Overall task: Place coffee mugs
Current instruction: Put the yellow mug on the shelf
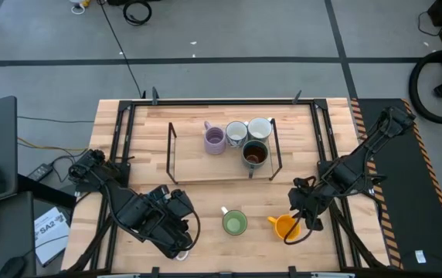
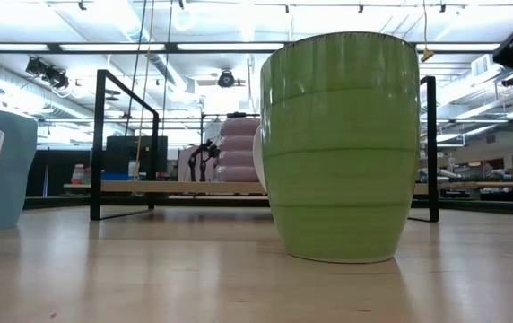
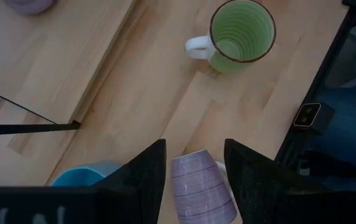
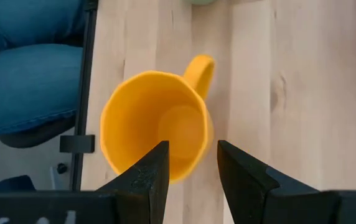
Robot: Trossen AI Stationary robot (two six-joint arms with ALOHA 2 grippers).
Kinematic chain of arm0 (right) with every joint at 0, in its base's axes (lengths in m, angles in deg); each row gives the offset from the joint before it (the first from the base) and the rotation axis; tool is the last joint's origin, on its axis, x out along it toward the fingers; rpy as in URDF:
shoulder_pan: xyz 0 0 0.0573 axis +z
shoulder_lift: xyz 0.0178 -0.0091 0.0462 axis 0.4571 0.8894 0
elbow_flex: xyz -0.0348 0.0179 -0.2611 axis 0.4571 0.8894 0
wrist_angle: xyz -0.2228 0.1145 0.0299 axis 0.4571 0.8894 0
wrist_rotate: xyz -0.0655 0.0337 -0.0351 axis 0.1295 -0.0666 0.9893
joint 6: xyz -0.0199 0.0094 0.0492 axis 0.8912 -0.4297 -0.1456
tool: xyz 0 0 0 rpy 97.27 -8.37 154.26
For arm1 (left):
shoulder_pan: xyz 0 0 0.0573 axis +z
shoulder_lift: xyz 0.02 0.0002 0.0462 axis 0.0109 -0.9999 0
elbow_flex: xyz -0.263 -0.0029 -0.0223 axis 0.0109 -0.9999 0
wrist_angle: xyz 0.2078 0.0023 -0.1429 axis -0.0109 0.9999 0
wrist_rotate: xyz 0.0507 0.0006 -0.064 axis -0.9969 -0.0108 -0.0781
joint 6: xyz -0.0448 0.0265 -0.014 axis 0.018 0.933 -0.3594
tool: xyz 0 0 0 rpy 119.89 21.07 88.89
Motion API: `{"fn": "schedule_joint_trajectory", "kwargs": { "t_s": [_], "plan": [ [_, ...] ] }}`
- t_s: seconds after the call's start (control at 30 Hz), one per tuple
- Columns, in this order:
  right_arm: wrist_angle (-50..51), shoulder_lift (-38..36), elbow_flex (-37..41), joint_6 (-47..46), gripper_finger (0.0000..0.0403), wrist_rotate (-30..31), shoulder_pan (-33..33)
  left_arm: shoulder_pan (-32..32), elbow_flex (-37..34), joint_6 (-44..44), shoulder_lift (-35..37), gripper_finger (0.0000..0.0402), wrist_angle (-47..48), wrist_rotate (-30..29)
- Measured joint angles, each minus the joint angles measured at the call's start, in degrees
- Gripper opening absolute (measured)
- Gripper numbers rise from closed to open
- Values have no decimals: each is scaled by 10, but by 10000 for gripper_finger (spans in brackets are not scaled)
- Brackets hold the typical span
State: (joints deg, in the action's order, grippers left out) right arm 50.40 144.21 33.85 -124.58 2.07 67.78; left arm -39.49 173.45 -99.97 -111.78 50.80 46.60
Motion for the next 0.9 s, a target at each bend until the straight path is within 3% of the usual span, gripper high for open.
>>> {"fn": "schedule_joint_trajectory", "kwargs": {
  "t_s": [0.9],
  "plan": [
    [-168, 0, 123, -19, 140, 0, -1, 0, 0, 0, 0, 169, 0, 0]
  ]
}}
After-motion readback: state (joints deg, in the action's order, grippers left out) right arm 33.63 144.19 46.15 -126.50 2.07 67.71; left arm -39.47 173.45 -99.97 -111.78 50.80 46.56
